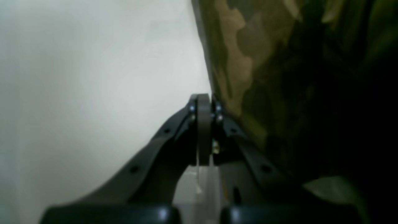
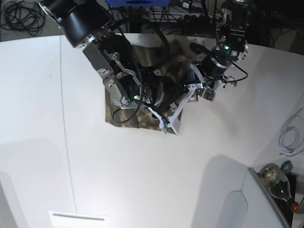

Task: Layout the t-shirt on the table in an organized manner, then fold the t-shirt properly
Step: 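Press and tuck the folded shirt edges with the right gripper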

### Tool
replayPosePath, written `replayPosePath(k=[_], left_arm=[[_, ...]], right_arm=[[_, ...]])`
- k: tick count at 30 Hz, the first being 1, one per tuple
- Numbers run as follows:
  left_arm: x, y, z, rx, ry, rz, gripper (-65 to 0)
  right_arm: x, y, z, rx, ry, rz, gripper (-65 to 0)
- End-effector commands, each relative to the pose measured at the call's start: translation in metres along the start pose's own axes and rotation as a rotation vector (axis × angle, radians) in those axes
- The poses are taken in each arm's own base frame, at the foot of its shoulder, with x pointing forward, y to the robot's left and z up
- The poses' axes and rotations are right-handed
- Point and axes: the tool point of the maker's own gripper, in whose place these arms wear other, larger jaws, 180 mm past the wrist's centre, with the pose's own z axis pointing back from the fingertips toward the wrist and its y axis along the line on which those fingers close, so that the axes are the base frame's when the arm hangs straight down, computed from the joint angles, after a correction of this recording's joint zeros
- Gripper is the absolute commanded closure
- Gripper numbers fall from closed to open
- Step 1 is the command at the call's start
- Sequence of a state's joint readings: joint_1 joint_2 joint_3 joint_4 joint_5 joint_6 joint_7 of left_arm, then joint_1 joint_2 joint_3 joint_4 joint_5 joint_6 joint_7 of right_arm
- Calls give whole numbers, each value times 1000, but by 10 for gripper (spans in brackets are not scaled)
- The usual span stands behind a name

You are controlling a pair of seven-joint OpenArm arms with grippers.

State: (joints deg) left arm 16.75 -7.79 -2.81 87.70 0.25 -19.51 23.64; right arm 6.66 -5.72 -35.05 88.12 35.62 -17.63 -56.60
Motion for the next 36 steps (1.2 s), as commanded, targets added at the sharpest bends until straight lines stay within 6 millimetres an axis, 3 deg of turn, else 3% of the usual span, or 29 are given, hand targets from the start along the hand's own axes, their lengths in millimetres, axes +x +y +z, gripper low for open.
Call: replayPosePath(k=[1, 4, 9, 14, 21, 27, 29, 31, 34, 36], left_arm=[[13, 15, 8, 36, -49, -4, 0], [16, 59, 29, 153, -71, 23, 0], [8, 136, 83, 363, -73, 21, 0], [-15, 175, 120, 469, -17, 3, 0], [-35, 189, 129, 508, 24, 40, 0], [-35, 187, 125, 503, 23, 47, 0], [-35, 188, 125, 503, 21, 47, 0], [-35, 188, 125, 503, 21, 47, 0], [-36, 187, 125, 502, 24, 47, 0], [-40, 187, 124, 501, 33, 53, 0]], right_arm=[[22, 14, 7, 33, -62, 23, -353], [23, 10, 5, 21, -57, 23, -353], [34, 4, 2, -4, -57, 35, -353], [29, -2, -16, -65, 18, 109, -353], [43, -10, -13, -137, 13, 35, -353], [34, 9, -13, -135, 81, 189, -353], [36, 10, -14, -128, 35, 171, -350], [50, 1, -11, -129, -91, 126, -353], [35, 3, -16, -123, -18, 214, -351], [39, -4, -15, -137, -42, 168, -350]])
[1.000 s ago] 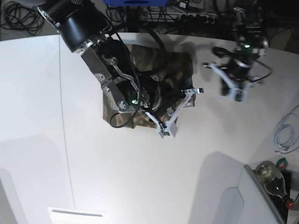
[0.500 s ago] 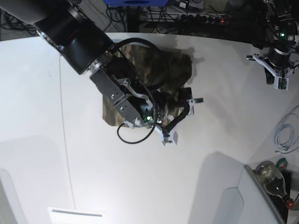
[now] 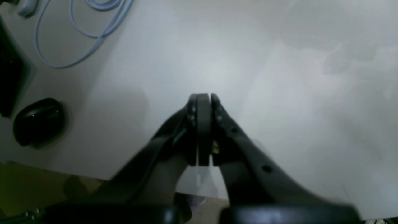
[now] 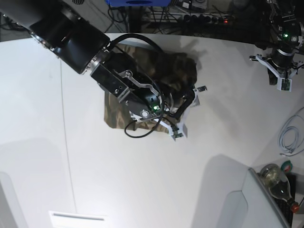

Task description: Layout the t-shirt on the table in an organized manner, then fold the t-shirt properly

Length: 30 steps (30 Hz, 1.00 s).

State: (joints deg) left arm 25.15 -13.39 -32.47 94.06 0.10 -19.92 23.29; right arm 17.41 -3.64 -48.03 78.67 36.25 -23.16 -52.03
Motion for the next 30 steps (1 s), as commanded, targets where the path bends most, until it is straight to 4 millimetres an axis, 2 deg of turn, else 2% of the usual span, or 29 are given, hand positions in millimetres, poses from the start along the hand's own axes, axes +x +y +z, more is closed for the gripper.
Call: replayPosePath(k=[1, 2, 5, 8, 11, 14, 15, 17, 20, 22, 24, 27, 30], left_arm=[[3, 7, 1, 13, -14, -9, 0], [2, 7, 0, 12, -10, -9, 0], [-2, 7, -1, 11, -3, -6, 0], [-2, 7, -1, 11, -3, -4, 0], [-2, 7, -1, 11, -3, -6, 0], [-2, 7, -1, 11, -3, -6, 0], [-2, 7, -1, 11, -3, -6, 0], [-2, 7, -1, 11, -3, -4, 0], [-2, 6, -1, 10, -3, -2, 0], [-2, 6, -1, 10, -3, -2, 0], [-1, 7, -1, 11, -3, -4, 0], [-1, 7, -1, 11, -3, -4, 0], [-5, 9, -1, 14, 5, 0, 0]], right_arm=[[26, 5, 9, 9, -77, -12, -353], [26, 6, 9, 10, -71, -3, -354], [12, 26, 7, 57, -1, 179, -353], [22, 14, 8, 73, -63, 83, -354], [8, 19, 2, 96, 5, 164, -351], [17, 8, 2, 59, -33, 97, -356], [12, 13, 1, 61, 2, 149, -360], [-13, 24, -3, 46, 130, 319, -372], [-5, 23, -3, 11, 88, 244, -375], [-8, 24, -3, 4, 106, 236, -375], [-9, 34, 0, 18, 112, 242, -375], [-12, 38, 4, 17, 133, 233, -372], [-3, 45, 15, 22, 86, 165, -372]])
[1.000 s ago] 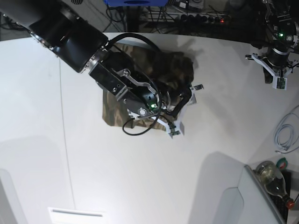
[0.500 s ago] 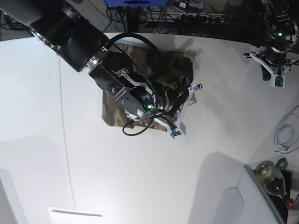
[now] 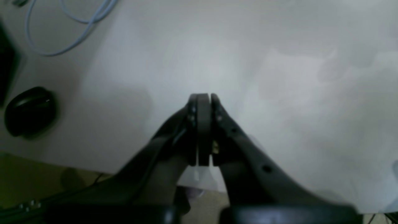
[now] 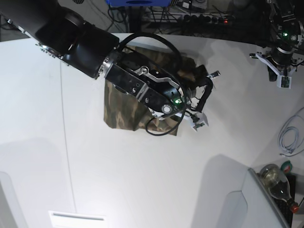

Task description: Layout the t-shirt on the table in an organized manner, then fold the t-shirt properly

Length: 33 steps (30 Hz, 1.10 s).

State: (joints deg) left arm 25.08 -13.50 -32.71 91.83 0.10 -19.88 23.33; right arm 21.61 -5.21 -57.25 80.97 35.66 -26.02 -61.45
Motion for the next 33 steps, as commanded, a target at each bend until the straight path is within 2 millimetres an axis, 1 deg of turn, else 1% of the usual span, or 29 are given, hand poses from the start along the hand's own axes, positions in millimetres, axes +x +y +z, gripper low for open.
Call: replayPosePath(k=[1, 2, 4, 5, 6, 8, 9, 10, 11, 12, 14, 15, 18, 19, 21, 23, 25, 27, 29, 31, 33], left_arm=[[6, 8, 1, 15, -22, -11, 0], [4, 8, 1, 14, -18, -9, 0], [0, 9, 0, 14, -8, -5, 0], [-3, 8, -1, 14, -2, -2, 0], [-5, 9, -1, 14, 2, 0, 0], [-6, 12, -1, 18, 7, -6, 0], [-7, 17, 0, 29, 10, -2, 0], [-8, 24, 1, 46, 10, 5, 0], [-9, 31, 3, 65, 10, 16, 0], [-8, 37, 5, 81, 7, 24, 0], [-9, 45, 7, 101, 7, 32, 0], [-9, 47, 8, 106, 7, 34, 0], [-9, 48, 8, 108, 6, 33, 0], [-9, 47, 8, 107, 5, 32, 0], [-4, 45, 7, 103, -5, 31, 0], [-4, 45, 6, 103, -6, 35, 0], [-5, 45, 5, 102, -4, 37, 0], [-4, 44, 5, 101, -4, 36, 0], [-4, 44, 5, 101, -4, 36, 0], [-4, 44, 5, 101, -4, 36, 0], [-4, 44, 5, 101, -4, 36, 0]], right_arm=[[18, 13, 16, 43, -63, 14, -372], [17, 16, 23, 58, -83, 21, -374], [21, 21, 43, 104, -135, 6, -374], [18, 22, 49, 120, -136, -13, -371], [19, 17, 58, 137, -153, -60, -369], [24, -4, 76, 140, -210, -204, -366], [27, -16, 85, 135, -241, -270, -354], [28, -29, 94, 126, -275, -324, -317], [29, -42, 102, 115, -303, -358, -252], [28, -54, 108, 105, -324, -390, -174], [30, -73, 110, 76, -359, -439, -35], [31, -85, 107, 50, -372, -461, 0], [30, -113, 86, -22, -375, -473, -14], [32, -120, 78, -37, -376, -453, -14], [30, -135, 59, -69, -356, -433, -14], [32, -148, 46, -94, -354, -421, -14], [38, -147, 37, -89, -356, -415, -14], [48, -143, 33, -79, -358, -408, -14], [54, -130, 24, -49, -348, -408, -14], [69, -123, 21, -35, -384, -399, -14], [77, -121, 20, -30, -428, -386, -14]])
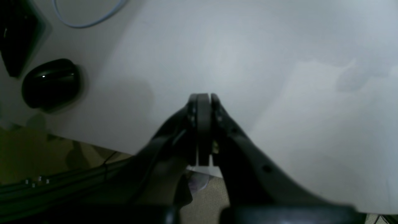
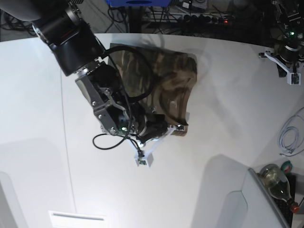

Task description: Layout the t-shirt on the table in an organized manner, then fold the t-shirt properly

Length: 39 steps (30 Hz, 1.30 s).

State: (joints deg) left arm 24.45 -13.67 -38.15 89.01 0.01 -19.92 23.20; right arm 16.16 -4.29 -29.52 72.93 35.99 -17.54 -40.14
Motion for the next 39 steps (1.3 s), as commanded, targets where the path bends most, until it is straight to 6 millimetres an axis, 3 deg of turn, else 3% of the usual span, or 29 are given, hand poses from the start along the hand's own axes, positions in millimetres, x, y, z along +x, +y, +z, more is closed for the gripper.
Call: replayPosePath(k=[1, 5, 9, 11, 16, 19, 21, 25, 28, 32, 34, 36, 39], left_arm=[[12, 9, 2, 18, -38, -17, 0], [12, 12, 2, 25, -38, -14, 0], [12, 11, 2, 22, -38, -15, 0], [12, 10, 2, 19, -38, -16, 0], [17, 4, 1, 14, -53, 1, 0], [17, -6, 0, -10, -55, 13, 0], [20, -30, 0, -92, -64, -9, 0], [44, -81, 8, -224, -135, -15, 0], [80, -126, 24, -314, -236, -31, 0], [121, -196, 45, -467, -345, -34, 0], [125, -227, 51, -543, -355, -50, 0], [115, -254, 52, -608, -326, -70, 0], [87, -267, 40, -644, -239, -63, 0]], right_arm=[[23, 8, 5, 29, -67, 31, -14], [16, 7, 17, 27, 7, 41, -14], [-1, 17, 36, 70, 33, 50, -14], [-2, 8, 29, 46, 21, 38, -14], [-8, -51, -5, -137, 16, 54, -14], [2, -42, 3, -119, -31, 86, -14], [4, -23, 18, -62, -55, 105, -14], [3, -6, 55, -2, -67, 137, -14], [-1, -16, 71, -13, -76, 161, -14], [-6, -58, 64, -101, -53, 113, -14], [-6, -73, 62, -128, -60, 85, -14], [-3, -83, 61, -145, -74, 67, -14], [-3, -107, 56, -197, -57, 49, -14]])
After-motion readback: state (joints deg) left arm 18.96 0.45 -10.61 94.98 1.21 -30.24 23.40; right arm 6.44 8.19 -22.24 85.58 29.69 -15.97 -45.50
